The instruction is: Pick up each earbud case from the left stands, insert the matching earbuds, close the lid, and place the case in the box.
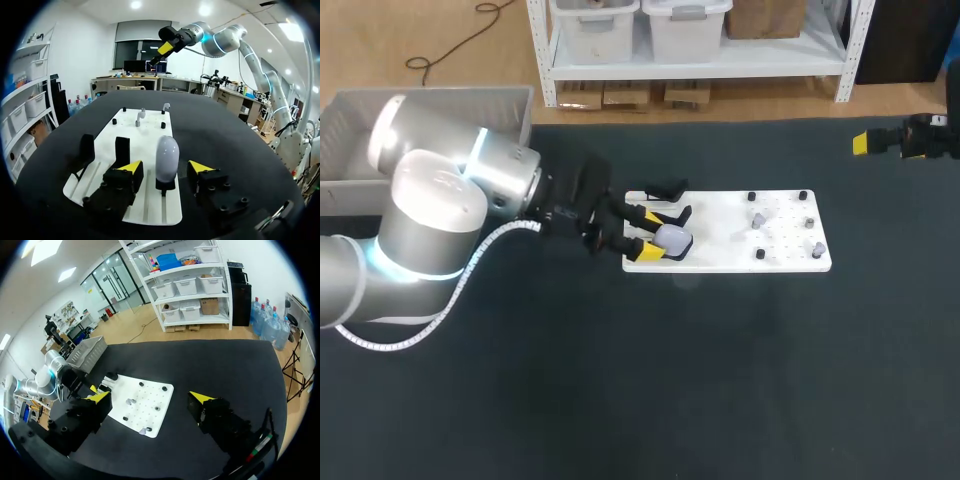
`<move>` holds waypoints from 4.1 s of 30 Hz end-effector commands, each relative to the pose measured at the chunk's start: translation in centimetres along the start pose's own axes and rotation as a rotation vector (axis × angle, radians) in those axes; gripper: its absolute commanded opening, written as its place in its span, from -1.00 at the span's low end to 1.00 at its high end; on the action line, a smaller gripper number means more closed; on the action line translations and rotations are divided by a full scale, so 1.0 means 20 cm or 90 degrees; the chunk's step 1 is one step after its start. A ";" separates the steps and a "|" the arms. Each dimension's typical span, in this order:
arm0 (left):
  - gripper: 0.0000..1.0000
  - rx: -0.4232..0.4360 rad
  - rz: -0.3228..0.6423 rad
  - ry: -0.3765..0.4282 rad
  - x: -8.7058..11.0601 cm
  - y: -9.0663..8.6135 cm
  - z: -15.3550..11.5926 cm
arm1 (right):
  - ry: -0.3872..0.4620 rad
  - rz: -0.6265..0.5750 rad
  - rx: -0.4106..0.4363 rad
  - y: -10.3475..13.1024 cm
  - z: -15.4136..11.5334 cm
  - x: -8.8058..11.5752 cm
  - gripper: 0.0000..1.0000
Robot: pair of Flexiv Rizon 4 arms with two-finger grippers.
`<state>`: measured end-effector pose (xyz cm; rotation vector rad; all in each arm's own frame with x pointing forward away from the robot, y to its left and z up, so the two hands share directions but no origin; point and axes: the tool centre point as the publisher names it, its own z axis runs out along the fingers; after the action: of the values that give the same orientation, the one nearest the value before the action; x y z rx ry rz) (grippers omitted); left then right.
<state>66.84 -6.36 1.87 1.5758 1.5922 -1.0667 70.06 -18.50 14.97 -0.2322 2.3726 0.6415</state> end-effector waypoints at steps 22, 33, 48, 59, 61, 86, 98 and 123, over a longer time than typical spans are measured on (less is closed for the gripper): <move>-0.07 -0.022 0.004 -0.019 0.00 0.00 0.05 | 0.000 0.000 -0.001 0.00 0.00 0.00 1.00; -0.13 -0.020 0.009 -0.020 0.00 -0.01 0.05 | 0.000 0.000 -0.001 0.00 0.00 0.00 1.00; -1.00 -0.039 0.026 -0.050 -0.08 -0.04 -0.06 | 0.000 0.000 -0.001 0.00 0.00 0.00 1.00; -1.00 -0.041 0.059 -0.177 -0.37 -0.12 -0.30 | 0.000 0.000 -0.001 0.00 0.00 0.00 1.00; -1.00 -0.040 0.064 -0.195 -0.42 -0.13 -0.33 | 0.000 0.000 -0.001 0.00 0.00 0.00 1.00; -1.00 0.012 0.047 -0.232 -0.55 -0.19 -0.39 | 0.000 0.000 -0.001 0.00 0.00 0.00 1.00; -1.00 -0.001 0.124 -0.296 -0.62 -0.26 -0.26 | 0.003 -0.014 -0.014 0.06 -0.05 0.02 1.00; -1.00 0.022 0.107 -0.304 -0.60 -0.23 -0.20 | 0.106 -0.182 -0.012 0.67 -0.03 0.30 1.00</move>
<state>62.96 -7.97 14.98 1.3106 1.1122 -1.2582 61.14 -8.26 16.63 -0.6723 2.4109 0.6248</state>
